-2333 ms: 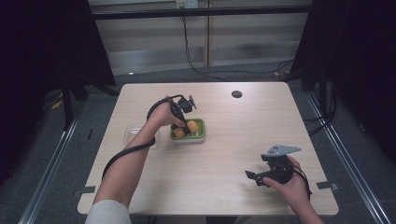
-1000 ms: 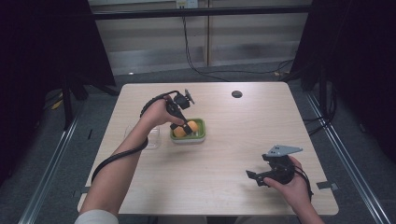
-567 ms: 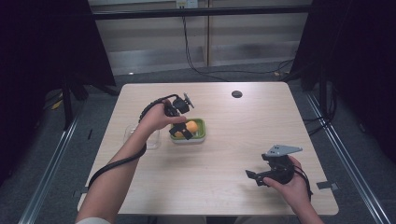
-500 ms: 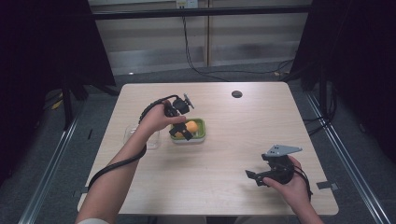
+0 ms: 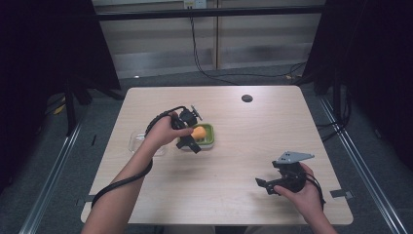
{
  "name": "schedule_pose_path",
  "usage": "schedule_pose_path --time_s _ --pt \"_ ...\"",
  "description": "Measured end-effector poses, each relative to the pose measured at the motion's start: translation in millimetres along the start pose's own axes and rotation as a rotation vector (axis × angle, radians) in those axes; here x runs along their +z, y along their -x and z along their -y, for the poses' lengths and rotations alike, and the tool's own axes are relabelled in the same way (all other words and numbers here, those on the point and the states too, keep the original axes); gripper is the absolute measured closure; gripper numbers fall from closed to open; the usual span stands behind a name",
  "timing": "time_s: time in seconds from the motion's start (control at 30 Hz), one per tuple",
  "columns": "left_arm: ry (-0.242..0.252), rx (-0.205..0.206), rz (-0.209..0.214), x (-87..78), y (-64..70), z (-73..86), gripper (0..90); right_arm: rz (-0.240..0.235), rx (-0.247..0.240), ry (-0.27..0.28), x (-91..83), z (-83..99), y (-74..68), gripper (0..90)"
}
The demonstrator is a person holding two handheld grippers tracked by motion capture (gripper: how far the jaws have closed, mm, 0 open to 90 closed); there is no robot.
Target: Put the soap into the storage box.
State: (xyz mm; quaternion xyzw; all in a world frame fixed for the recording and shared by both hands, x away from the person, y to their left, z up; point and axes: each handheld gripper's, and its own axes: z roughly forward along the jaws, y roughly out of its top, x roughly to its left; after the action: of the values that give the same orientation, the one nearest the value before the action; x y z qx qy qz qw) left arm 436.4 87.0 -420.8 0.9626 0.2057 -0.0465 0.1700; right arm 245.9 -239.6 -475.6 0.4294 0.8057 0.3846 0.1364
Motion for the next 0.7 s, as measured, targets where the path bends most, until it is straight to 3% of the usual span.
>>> schedule_pose_path --time_s 0.07,0.1,0.17,0.3,0.33,0.4,0.43,0.57,0.7 --pt "0.000 -0.013 0.012 0.5 1.2 1.6 6.2 -0.003 -0.008 0.000 -0.2 -0.1 0.4 7.7" --pt "-0.006 0.008 0.005 0.8 0.9 2.4 6.2 -0.002 -0.004 0.001 -0.3 0.0 0.7 7.7" --pt "0.007 -0.010 0.011 2.6 3.8 4.1 6.1 0.001 -0.002 0.000 -0.3 0.1 0.9 7.7" --pt "0.006 0.004 0.008 3.4 7.0 6.5 6.2 -0.003 0.001 0.000 -0.3 0.3 0.9 7.7" --pt "0.023 -0.013 0.013 4.5 9.1 7.4 6.2 -0.002 -0.003 0.000 -0.4 0.3 1.1 7.7" --pt "0.018 0.012 0.009 4.3 9.1 8.5 6.0 -0.001 -0.003 0.001 -0.4 0.2 0.9 7.7" --pt "0.013 -0.004 0.017 4.2 10.3 9.3 6.0 -0.003 -0.004 0.000 -0.3 0.2 0.8 7.7" --pt "0.010 0.012 0.016 6.5 11.1 12.3 6.1 -0.006 0.000 0.001 0.2 0.1 0.2 7.8" --pt "0.030 -0.004 0.017 10.7 14.1 17.9 6.2 -0.007 -0.004 0.000 0.0 0.1 0.5 7.9"
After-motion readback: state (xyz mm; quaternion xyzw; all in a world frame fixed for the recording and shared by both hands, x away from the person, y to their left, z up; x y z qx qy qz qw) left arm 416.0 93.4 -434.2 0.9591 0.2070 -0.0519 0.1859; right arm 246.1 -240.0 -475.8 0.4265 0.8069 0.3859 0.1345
